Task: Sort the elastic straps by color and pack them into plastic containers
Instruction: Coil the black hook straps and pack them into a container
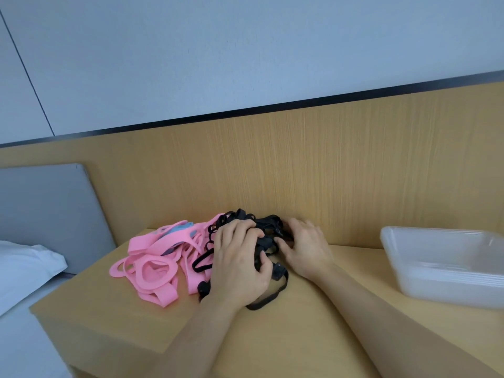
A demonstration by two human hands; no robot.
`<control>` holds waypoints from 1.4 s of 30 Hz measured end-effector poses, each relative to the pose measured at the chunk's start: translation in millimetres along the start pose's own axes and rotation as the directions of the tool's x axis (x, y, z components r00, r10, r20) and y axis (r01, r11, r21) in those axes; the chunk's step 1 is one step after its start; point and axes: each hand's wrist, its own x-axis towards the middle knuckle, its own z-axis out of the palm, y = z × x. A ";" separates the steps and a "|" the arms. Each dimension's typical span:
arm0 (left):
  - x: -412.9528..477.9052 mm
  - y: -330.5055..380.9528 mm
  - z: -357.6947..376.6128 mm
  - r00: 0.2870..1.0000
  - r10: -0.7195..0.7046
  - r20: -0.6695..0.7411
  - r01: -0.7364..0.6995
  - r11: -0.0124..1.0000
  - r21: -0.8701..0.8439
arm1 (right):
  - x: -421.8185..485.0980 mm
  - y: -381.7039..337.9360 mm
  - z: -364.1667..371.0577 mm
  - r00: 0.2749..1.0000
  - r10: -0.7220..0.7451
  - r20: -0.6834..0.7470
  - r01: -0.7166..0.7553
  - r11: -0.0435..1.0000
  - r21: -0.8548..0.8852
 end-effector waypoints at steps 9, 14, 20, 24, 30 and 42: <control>-3.2 -3.1 11.1 0.993 -0.117 0.024 0.118 0.993 -0.028 | 2.9 9.4 -6.5 0.974 0.176 -0.145 -0.113 0.924 0.365; -3.1 -1.0 8.9 0.977 -0.214 -0.007 0.214 0.977 0.016 | -3.9 3.1 -33.5 0.909 0.297 -0.294 -0.098 0.835 0.541; -2.3 0.0 9.5 0.959 -0.283 -0.021 0.284 0.957 0.054 | -6.6 1.6 -43.2 0.826 0.418 -0.379 -0.127 0.792 0.597; -1.8 -1.3 11.4 0.947 -0.320 0.003 0.319 0.945 0.069 | -8.5 3.9 -49.8 0.780 0.462 -0.422 -0.107 0.763 0.637; -0.5 -2.1 13.7 0.935 -0.352 0.040 0.347 0.933 0.096 | -14.6 -11.2 -85.9 0.729 0.465 -0.502 0.027 0.714 0.700; -2.2 -0.3 11.5 0.944 -0.329 0.028 0.328 0.944 0.034 | -3.9 -44.2 -194.9 0.744 0.499 -0.444 -0.034 0.691 0.722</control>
